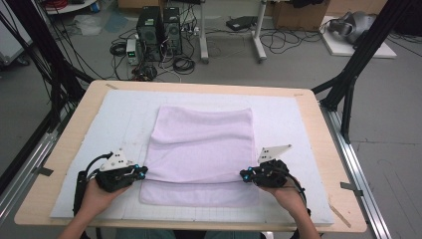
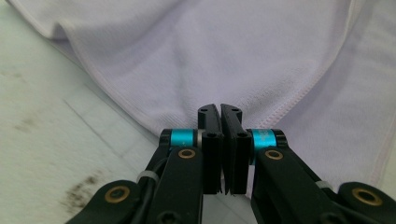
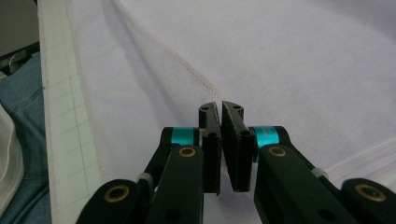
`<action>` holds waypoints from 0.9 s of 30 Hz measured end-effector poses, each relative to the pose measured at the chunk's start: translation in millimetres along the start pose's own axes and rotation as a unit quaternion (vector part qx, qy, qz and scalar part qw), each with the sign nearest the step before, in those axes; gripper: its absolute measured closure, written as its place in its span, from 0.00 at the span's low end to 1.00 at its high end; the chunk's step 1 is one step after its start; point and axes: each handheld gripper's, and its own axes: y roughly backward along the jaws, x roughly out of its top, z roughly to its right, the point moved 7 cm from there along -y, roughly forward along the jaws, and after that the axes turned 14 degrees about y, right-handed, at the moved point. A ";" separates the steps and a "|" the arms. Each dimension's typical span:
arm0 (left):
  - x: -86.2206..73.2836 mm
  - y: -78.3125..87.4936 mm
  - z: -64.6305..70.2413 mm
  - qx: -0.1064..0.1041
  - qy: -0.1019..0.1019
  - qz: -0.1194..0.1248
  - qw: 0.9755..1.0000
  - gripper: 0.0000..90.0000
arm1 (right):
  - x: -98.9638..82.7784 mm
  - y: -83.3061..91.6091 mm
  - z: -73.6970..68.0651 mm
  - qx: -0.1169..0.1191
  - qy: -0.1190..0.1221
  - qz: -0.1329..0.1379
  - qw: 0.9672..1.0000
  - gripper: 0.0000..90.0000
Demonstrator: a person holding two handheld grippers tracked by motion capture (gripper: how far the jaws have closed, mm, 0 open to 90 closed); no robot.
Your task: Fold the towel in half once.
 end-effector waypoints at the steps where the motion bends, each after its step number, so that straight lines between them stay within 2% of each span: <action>1: 5.3 2.6 0.2 0.003 -0.004 0.004 1.000 0.96 | 3.2 3.1 2.2 -0.003 0.002 0.003 1.000 0.96; 4: 20.1 11.2 6.5 0.000 -0.006 0.017 1.000 0.96 | 13.3 15.6 7.5 -0.013 0.009 0.012 1.000 0.96; 7: 26.8 18.8 18.5 -0.007 -0.018 0.021 1.000 0.96 | 22.2 32.1 8.7 -0.024 0.016 0.029 0.999 0.99; 10: 21.1 22.1 29.0 -0.014 -0.026 0.013 0.999 0.96 | 24.1 49.1 0.7 -0.027 0.021 0.043 0.999 0.99; 13: 4.2 19.5 36.0 -0.017 -0.034 -0.003 0.999 0.96 | 17.2 55.1 -10.7 -0.027 0.022 0.043 0.998 0.98; 14: -2.3 16.5 35.7 -0.015 -0.036 -0.011 0.999 0.95 | 13.8 53.0 -14.4 -0.024 0.021 0.042 0.999 0.93; 15: -8.9 13.5 32.8 -0.005 -0.032 -0.015 0.999 0.90 | 10.3 48.1 -17.0 -0.022 0.025 0.037 0.999 0.90; 16: -11.8 12.1 31.2 -0.006 -0.022 -0.017 1.000 0.79 | 5.1 40.4 -19.5 -0.015 0.026 0.028 0.999 0.87; 17: -14.9 10.7 29.9 -0.011 -0.012 -0.017 1.000 0.73 | 2.5 34.8 -20.4 -0.010 0.021 0.027 0.999 0.85; 20: -22.3 7.6 28.0 -0.016 -0.013 -0.025 0.999 0.69 | -6.6 13.0 -19.5 0.006 0.010 0.010 1.000 0.72; 22: -26.6 5.1 26.7 -0.011 -0.022 -0.036 0.999 0.69 | -11.2 0.0 -16.5 0.005 0.008 -0.008 1.000 0.62; 25: -33.1 0.0 24.6 -0.014 -0.022 -0.044 0.999 0.71 | -14.8 -10.4 -14.6 -0.002 0.019 -0.034 0.999 0.57; 27: -36.1 -2.0 24.2 -0.016 -0.018 -0.045 0.999 0.74 | -12.4 -9.3 -13.9 -0.011 0.028 -0.028 0.999 0.57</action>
